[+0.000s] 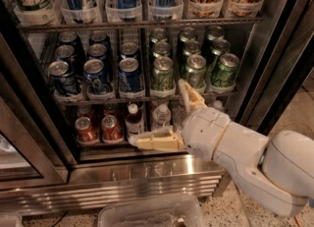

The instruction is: Pick green can from middle shelf of fridge

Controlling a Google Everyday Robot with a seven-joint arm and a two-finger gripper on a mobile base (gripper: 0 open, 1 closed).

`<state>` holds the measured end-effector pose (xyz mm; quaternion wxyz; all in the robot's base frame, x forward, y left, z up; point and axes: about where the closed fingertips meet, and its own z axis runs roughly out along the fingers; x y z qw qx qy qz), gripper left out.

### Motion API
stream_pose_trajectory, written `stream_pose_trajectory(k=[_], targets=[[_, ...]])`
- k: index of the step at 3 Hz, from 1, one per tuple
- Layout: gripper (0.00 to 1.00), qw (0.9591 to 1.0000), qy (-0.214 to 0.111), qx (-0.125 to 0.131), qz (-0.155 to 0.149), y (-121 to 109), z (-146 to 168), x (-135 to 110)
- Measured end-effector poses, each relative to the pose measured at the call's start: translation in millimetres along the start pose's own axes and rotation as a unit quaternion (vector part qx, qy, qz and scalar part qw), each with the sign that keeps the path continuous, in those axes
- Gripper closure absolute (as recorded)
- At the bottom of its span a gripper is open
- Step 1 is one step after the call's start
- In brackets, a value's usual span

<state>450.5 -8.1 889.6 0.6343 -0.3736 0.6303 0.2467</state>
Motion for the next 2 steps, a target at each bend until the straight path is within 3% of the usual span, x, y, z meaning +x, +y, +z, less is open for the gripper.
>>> stream_pose_trajectory(k=[1,2], targets=[[0.0,0.997,-0.017,0.074,0.013,-18,-17,17],[0.0,0.9917,-0.037,0.123,0.0,-31,-23,14]])
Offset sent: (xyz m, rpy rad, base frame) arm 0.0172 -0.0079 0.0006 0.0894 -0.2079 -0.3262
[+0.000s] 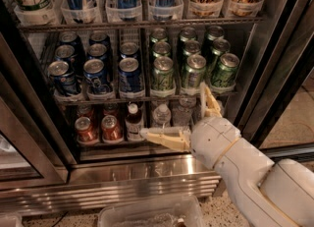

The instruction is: Pick green can from middle shelf of fridge

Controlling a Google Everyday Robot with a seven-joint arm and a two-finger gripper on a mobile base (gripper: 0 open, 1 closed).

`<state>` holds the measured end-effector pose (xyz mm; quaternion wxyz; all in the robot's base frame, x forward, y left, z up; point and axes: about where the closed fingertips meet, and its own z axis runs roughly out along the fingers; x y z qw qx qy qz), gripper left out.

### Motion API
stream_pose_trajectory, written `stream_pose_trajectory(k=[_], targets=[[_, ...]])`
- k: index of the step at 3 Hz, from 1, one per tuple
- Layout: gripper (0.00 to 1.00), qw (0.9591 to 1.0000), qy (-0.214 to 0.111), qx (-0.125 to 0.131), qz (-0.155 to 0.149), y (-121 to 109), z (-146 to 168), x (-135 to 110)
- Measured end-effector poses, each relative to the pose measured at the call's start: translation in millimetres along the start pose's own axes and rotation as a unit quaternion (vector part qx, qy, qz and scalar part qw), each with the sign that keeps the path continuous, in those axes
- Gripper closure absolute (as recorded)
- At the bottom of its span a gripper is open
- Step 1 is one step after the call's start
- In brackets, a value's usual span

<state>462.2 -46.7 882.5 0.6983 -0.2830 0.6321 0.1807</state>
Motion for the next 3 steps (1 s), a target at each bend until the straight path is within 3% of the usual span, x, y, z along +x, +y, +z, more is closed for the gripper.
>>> stream_pose_trajectory(k=[2,3], targets=[[0.0,0.9993,-0.004,0.018,-0.034,10,22,-27],[0.0,0.9995,-0.021,0.025,-0.006,12,28,-30]])
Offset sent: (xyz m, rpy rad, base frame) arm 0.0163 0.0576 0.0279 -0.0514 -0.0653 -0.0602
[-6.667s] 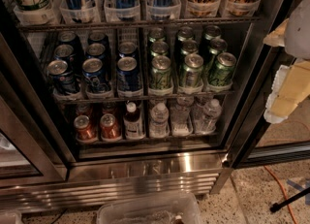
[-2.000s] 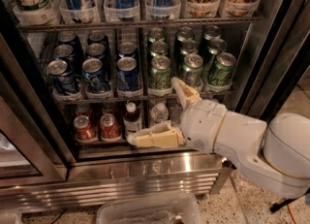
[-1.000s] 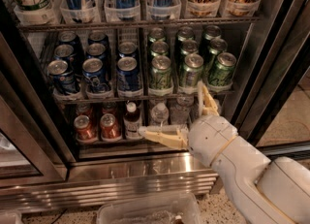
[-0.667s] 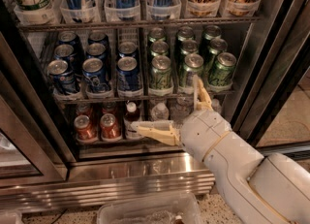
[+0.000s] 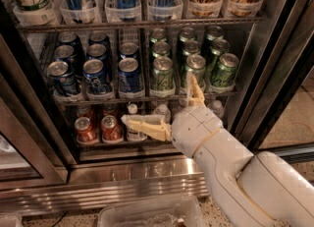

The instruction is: Pick green can from middle shelf of fridge

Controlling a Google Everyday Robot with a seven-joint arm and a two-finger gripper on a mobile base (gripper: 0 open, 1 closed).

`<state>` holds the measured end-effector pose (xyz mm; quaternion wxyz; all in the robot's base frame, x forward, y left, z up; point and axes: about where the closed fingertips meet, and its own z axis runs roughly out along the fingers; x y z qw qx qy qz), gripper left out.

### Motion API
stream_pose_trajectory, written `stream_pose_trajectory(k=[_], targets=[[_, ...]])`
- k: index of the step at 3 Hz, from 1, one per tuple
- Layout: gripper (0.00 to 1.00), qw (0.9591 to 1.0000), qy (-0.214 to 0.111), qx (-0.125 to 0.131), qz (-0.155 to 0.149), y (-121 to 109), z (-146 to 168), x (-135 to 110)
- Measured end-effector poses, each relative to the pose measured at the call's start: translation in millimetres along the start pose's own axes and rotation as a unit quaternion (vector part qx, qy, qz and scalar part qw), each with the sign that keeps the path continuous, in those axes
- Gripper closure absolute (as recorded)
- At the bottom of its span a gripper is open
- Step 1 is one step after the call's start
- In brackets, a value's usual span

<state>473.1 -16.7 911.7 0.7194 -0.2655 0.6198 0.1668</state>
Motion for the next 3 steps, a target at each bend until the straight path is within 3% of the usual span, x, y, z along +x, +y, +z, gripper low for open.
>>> stream_pose_trajectory(k=[1,2,3], targets=[[0.0,0.9985,-0.018,0.022,0.046,0,1,9],[0.0,0.9963,-0.024,0.053,0.062,-22,-5,25],[0.0,0.9969,-0.019,0.046,0.06,-18,-3,31]])
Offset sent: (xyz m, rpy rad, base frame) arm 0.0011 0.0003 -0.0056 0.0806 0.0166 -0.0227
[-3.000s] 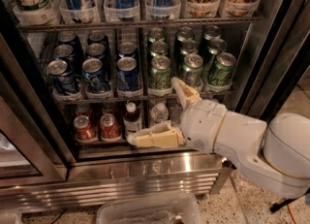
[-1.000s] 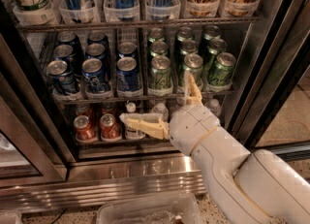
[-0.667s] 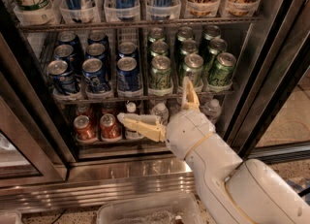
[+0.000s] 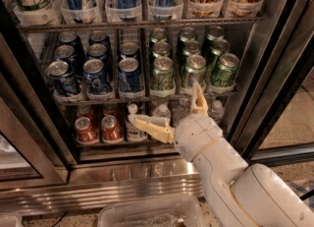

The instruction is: Pick green can from middle shelf of fridge

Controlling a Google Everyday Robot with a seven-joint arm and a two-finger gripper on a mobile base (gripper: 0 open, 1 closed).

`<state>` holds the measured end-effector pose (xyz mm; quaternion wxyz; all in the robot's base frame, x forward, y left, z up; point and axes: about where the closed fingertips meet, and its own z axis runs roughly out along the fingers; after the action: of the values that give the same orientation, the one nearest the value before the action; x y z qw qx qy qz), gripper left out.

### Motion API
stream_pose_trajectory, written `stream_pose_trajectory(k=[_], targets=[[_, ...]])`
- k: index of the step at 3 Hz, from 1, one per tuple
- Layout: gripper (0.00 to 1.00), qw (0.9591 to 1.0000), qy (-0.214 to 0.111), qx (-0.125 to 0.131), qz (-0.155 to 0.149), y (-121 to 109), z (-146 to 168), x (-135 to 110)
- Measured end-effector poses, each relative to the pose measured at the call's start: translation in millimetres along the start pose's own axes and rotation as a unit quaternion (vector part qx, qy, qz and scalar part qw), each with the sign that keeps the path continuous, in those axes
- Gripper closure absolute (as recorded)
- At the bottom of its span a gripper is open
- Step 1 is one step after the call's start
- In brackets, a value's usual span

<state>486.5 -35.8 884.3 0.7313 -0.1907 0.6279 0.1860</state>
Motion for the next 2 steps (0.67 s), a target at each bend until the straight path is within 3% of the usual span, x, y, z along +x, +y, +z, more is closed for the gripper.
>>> stream_pose_trajectory(k=[2], targets=[[0.0,0.9991,0.025,0.032,0.006,-5,-5,29]])
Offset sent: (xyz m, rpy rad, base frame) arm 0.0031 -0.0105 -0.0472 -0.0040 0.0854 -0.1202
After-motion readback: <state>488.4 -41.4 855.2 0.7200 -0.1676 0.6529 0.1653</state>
